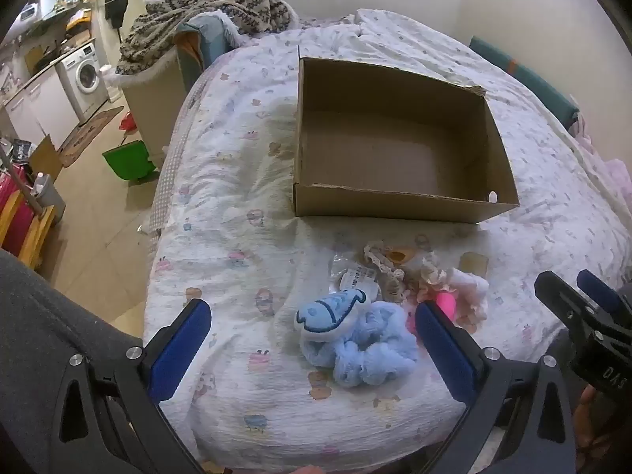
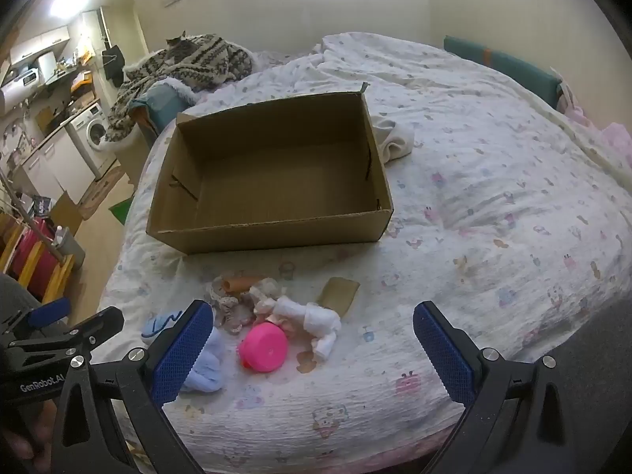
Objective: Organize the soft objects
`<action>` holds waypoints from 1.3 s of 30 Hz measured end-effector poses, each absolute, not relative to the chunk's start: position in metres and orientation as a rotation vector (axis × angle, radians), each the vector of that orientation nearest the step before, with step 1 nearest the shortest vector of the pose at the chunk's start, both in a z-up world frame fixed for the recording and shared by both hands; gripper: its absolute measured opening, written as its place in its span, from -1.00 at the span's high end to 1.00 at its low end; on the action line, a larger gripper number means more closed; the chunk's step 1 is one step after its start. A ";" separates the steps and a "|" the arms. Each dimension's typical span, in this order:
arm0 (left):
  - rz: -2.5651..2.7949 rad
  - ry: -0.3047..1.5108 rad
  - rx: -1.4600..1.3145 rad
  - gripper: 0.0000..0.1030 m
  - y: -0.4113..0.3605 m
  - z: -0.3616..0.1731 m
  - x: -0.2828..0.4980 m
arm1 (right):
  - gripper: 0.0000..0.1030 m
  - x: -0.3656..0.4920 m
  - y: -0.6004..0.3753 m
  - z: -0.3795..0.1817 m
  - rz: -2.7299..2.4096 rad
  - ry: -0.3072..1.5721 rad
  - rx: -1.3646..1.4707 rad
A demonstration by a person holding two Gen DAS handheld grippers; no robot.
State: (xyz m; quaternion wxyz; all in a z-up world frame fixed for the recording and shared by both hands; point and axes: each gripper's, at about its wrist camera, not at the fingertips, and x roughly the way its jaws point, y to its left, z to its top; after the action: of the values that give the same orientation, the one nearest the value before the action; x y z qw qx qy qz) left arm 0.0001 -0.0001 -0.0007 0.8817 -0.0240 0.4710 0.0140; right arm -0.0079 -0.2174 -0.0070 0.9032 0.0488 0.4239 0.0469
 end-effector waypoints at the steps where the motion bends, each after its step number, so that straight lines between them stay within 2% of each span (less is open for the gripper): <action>1: 0.030 0.985 -0.055 -1.00 0.000 -0.001 0.000 | -1.00 -0.008 -0.217 -0.007 0.097 0.876 0.100; 39: 0.022 1.009 -0.071 -1.00 0.004 -0.006 0.002 | -1.00 -0.005 -0.217 -0.009 0.093 0.895 0.109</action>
State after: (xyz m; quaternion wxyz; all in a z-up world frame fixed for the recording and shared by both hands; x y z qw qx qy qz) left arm 0.0019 0.0039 -0.0063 0.8747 -0.0340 0.4833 0.0105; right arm -0.0048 -0.2168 -0.0094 0.8990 0.0526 0.4324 0.0450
